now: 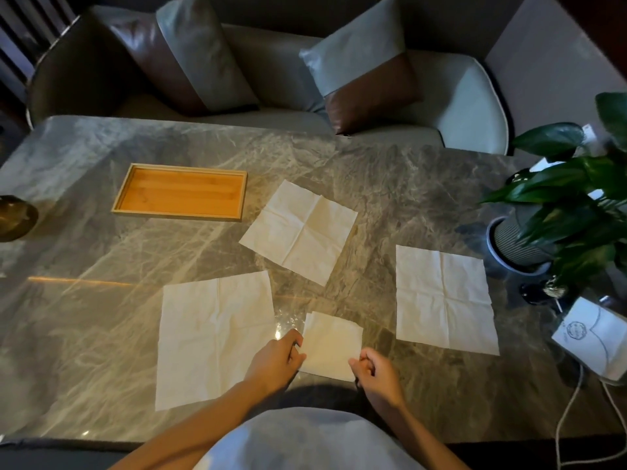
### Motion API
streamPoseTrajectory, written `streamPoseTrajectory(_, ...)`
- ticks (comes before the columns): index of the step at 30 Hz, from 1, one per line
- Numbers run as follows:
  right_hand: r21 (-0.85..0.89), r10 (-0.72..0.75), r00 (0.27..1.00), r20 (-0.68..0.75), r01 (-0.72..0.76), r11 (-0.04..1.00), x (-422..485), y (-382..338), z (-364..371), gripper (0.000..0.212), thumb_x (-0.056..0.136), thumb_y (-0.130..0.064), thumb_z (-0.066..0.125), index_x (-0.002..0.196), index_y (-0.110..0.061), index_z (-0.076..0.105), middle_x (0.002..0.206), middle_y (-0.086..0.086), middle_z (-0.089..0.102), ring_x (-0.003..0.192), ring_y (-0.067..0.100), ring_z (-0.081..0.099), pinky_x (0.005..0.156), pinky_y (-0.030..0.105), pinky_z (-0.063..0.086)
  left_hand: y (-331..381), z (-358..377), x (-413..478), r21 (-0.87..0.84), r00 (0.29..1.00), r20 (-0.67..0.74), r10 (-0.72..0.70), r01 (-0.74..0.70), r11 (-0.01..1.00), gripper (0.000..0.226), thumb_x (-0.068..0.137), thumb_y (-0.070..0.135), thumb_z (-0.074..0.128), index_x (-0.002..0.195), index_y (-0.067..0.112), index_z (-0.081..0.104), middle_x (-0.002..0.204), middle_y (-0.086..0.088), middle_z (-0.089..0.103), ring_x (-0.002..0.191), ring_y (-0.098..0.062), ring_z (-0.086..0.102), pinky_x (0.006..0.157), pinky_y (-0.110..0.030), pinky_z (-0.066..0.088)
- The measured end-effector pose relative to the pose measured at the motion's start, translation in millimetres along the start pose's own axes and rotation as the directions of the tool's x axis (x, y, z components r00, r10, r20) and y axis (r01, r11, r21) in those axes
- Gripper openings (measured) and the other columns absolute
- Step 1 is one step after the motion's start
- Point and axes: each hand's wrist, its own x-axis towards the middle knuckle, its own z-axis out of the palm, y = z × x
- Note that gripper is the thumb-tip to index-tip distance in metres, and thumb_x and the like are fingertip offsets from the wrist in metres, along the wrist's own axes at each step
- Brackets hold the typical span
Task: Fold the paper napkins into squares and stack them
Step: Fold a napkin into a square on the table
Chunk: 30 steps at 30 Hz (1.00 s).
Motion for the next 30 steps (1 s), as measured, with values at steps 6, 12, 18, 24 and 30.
streamPoseTrajectory(6,-0.029,0.089,0.996,0.017,-0.088,0.996,6,1,4,0.032,0.081,-0.027,0.074,0.102,-0.035,0.051,0.075,-0.003,0.068,0.072,0.014,0.066,0.07,0.032,0.059,2,-1,5,0.008,0.999,-0.033,-0.004,0.004,1.0,0.012,0.095,0.025,0.05,0.106,0.021,0.049,0.082,0.003,0.06,0.069,-0.009,0.056,0.07,-0.017,0.044)
streamPoseTrajectory(12,-0.116,0.061,0.998,-0.023,-0.063,0.991,8,2,5,0.05,0.081,-0.029,0.072,0.115,-0.04,0.038,0.084,-0.008,0.061,0.076,0.012,0.061,0.069,0.029,0.056,3,1,7,0.03,0.999,-0.046,-0.02,0.021,0.999,0.028,0.091,0.026,0.056,0.116,0.023,0.043,0.084,0.004,0.057,0.072,-0.009,0.054,0.076,-0.026,0.052)
streamPoseTrajectory(18,-0.437,-0.24,0.969,0.05,0.238,0.868,6,4,5,0.054,0.084,-0.029,0.069,0.13,-0.04,0.044,0.12,-0.016,0.04,0.111,0.005,0.045,0.093,0.022,0.047,-1,7,11,0.404,0.972,-0.071,0.222,-0.176,0.898,0.059,0.086,0.037,0.058,0.138,0.025,0.033,0.14,-0.004,0.043,0.12,-0.025,0.049,0.1,-0.039,0.042)
streamPoseTrajectory(24,-0.576,-0.138,0.987,0.081,0.159,0.802,12,3,3,0.07,0.084,-0.037,0.068,0.143,-0.037,0.031,0.14,-0.005,0.034,0.125,0.014,0.036,0.104,0.028,0.037,-8,8,11,0.641,0.975,0.003,0.22,-0.171,0.749,0.071,0.086,0.053,0.055,0.146,0.029,0.026,0.158,-0.009,0.021,0.142,-0.035,0.024,0.113,-0.056,0.02)
streamPoseTrajectory(30,-0.594,-0.084,0.993,0.085,0.119,0.795,15,6,-6,0.081,0.081,-0.041,0.069,0.147,-0.033,0.023,0.148,-0.003,0.026,0.133,0.017,0.029,0.11,0.035,0.031,-14,10,13,0.63,0.984,0.059,0.167,-0.167,0.758,0.08,0.091,0.059,0.038,0.148,0.03,-0.009,0.16,-0.002,-0.014,0.147,-0.031,-0.009,0.115,-0.056,-0.007)
